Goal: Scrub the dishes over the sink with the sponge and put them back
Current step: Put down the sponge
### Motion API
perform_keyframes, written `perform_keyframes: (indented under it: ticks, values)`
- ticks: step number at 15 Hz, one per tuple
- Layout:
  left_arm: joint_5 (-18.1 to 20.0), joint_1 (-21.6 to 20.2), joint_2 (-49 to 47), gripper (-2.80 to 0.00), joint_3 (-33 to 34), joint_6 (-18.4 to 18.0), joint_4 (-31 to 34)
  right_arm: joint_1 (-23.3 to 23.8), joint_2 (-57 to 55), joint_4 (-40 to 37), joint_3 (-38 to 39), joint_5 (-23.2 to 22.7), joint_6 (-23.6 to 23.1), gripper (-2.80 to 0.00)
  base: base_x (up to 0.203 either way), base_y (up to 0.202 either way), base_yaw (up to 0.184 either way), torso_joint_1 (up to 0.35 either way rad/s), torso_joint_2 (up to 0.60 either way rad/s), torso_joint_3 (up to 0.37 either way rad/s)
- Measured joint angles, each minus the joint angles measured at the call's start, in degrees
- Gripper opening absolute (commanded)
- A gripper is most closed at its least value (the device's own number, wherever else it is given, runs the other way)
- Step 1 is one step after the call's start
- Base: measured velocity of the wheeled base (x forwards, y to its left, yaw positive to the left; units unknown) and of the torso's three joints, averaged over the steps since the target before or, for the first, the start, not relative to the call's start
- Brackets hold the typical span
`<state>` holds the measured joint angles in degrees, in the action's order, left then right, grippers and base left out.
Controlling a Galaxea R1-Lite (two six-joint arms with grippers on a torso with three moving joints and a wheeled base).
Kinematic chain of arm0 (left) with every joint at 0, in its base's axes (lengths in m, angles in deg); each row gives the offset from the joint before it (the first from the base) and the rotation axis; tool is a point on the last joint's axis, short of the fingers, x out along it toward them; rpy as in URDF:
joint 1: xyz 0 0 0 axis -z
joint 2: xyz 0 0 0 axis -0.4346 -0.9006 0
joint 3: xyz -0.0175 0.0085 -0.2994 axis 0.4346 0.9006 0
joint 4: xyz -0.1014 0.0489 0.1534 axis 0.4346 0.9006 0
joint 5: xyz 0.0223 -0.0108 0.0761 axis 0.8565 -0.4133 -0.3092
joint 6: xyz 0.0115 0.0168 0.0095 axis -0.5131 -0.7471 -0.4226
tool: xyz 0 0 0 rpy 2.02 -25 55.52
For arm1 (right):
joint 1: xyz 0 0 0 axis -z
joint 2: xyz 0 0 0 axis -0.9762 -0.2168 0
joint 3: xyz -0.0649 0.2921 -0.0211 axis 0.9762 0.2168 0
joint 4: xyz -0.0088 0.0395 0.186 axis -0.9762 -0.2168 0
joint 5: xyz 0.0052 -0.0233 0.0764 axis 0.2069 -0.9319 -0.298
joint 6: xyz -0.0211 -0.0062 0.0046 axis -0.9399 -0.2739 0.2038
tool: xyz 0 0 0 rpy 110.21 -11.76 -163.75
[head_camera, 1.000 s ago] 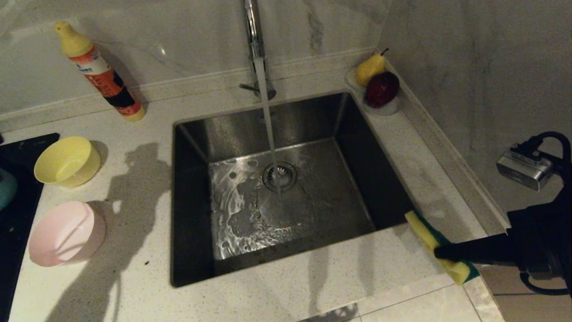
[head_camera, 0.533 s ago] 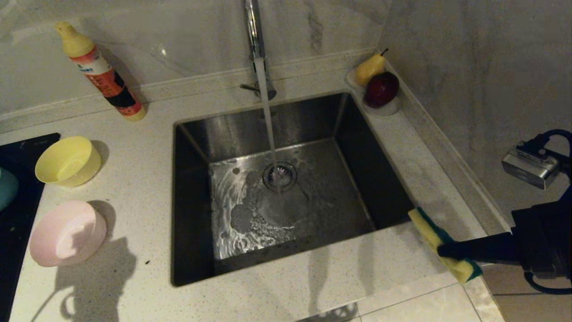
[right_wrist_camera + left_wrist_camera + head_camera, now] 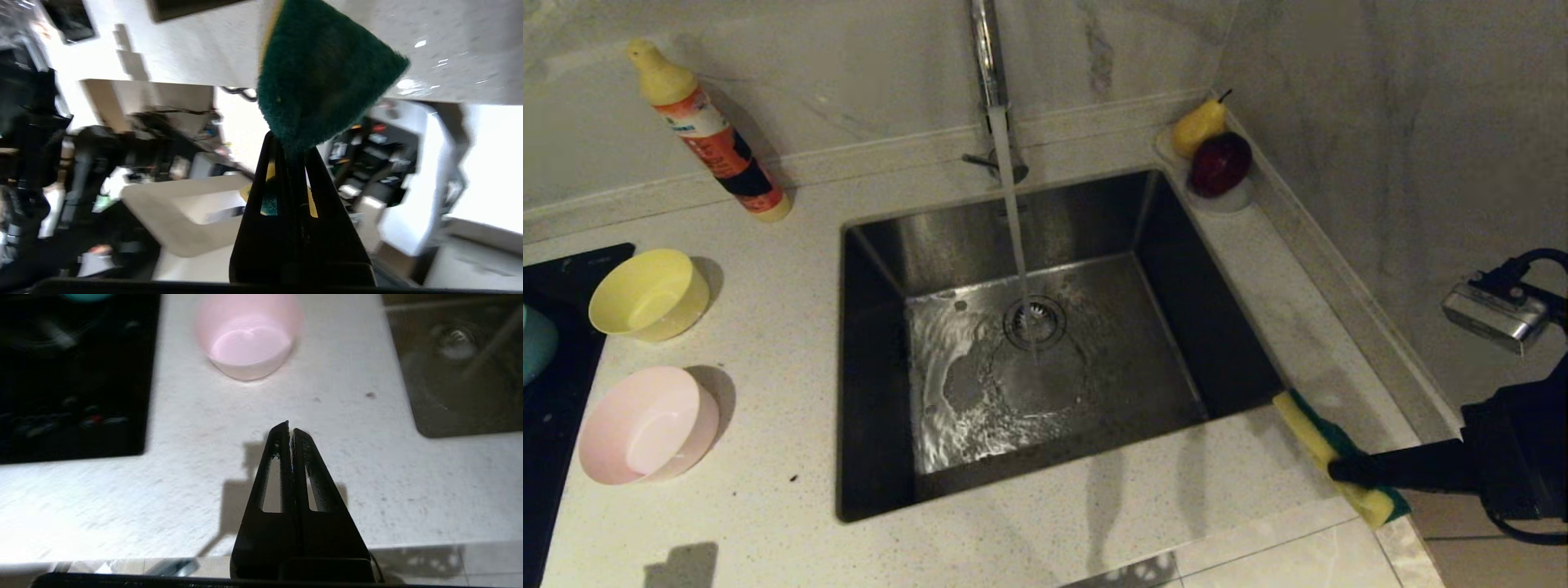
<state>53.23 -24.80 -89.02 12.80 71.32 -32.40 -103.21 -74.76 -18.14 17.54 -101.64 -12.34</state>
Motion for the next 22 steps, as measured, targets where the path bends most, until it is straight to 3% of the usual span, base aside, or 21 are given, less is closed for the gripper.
perform_keyframes:
  ticks: [4,5,10,16,19,22]
  values:
    - [9.8,0.0,2.4,-2.8,3.4,-2.1,-4.5,-0.5,0.5,0.1,-1.5,5.5,-2.9,-2.8,0.0,0.0,0.0,0.0,0.0,0.0]
    - [10.4,0.0,2.7,-2.8,3.6,-2.1,-5.1,-0.5,0.8,0.0,-1.8,6.9,-4.2,-2.8,0.0,0.0,0.0,0.0,0.0,0.0]
    - [10.5,0.0,2.9,-2.8,3.8,-1.6,-5.4,-0.6,2.4,-0.1,-2.4,12.8,-9.3,-2.8,0.0,0.0,0.0,0.0,0.0,0.0]
    - [10.4,0.0,2.9,-2.8,3.8,-1.6,-5.4,-1.4,5.4,0.9,6.3,24.3,-22.1,-2.8,0.0,0.0,0.0,0.0,0.0,0.0]
    - [10.4,0.0,2.9,-2.8,3.8,-1.6,-5.4,-1.4,6.9,9.1,16.0,30.2,-28.7,-2.8,0.0,0.0,0.0,0.0,0.0,0.0]
    - [10.4,0.0,2.9,-2.8,3.8,-1.6,-5.4,-1.4,6.8,19.6,23.4,33.1,-30.3,-2.8,0.0,0.0,0.0,0.0,0.0,0.0]
